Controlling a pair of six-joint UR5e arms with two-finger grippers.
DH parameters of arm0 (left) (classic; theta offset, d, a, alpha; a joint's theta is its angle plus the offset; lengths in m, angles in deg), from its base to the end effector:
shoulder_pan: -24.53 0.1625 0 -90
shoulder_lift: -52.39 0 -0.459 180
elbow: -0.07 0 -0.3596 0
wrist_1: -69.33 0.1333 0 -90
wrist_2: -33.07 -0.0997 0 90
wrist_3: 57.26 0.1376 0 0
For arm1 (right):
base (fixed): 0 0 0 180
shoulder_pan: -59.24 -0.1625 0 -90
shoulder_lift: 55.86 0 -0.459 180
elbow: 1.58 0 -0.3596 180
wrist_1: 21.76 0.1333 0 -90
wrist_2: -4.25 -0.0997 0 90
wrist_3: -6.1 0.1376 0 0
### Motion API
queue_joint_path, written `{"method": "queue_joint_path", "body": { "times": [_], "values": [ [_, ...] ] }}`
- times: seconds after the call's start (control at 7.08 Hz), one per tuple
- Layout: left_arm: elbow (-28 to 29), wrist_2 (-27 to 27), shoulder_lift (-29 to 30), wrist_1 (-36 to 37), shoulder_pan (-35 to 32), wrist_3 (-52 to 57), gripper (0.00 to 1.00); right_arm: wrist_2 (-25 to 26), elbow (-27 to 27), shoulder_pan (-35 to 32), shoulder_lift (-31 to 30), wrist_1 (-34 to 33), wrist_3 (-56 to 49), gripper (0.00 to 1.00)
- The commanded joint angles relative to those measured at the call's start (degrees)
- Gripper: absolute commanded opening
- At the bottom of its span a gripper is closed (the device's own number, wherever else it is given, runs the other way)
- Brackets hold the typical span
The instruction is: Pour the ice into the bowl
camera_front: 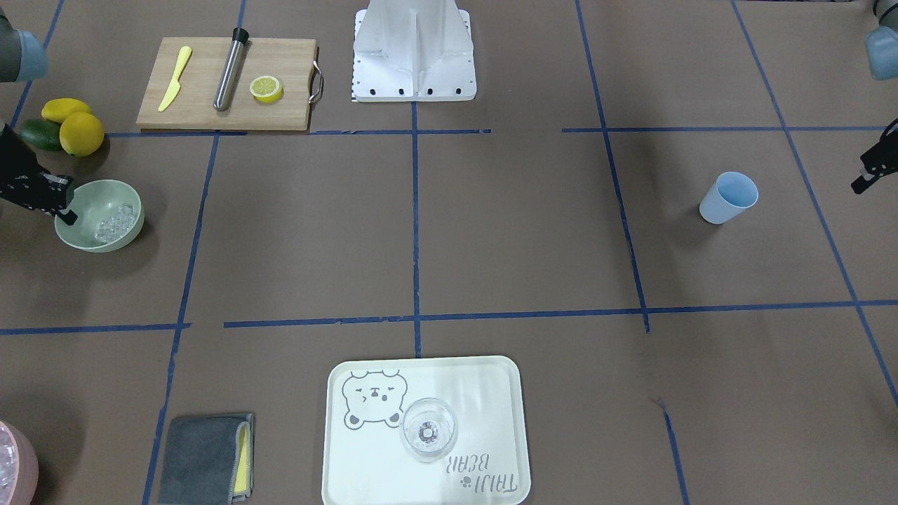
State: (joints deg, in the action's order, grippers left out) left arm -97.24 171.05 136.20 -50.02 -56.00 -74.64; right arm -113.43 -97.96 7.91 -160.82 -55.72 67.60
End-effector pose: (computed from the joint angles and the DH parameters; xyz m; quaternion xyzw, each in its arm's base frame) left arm 0.0422 -0.4418 0.6406 0.1424 0.4373 0.0458 0.8868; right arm -0.1922 -0.3512 0.6685 0.0828 -0.4402 0.0816 0.8903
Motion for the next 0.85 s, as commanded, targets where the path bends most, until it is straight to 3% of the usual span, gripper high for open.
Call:
{"method": "queue_joint_path", "body": {
  "times": [0.0,0.28,0.42,0.71],
  "values": [
    [-0.1,0.0,0.0,-0.1,0.0,-0.1,1.00,-3.3,0.3,0.0,0.4,0.1,0.1,0.99],
    [0.1,-0.1,0.0,-0.1,0.0,-0.1,1.00,-4.2,0.7,-2.2,0.5,-0.4,-0.3,1.00],
    [0.3,-0.2,0.0,-0.1,0.0,-0.1,1.00,-9.1,1.1,-7.2,0.4,-2.3,-1.7,1.00],
    [0.6,-4.0,-0.2,0.0,-0.1,0.9,1.00,-18.3,0.8,-20.3,5.9,-19.2,-18.1,1.00]
  ]
}}
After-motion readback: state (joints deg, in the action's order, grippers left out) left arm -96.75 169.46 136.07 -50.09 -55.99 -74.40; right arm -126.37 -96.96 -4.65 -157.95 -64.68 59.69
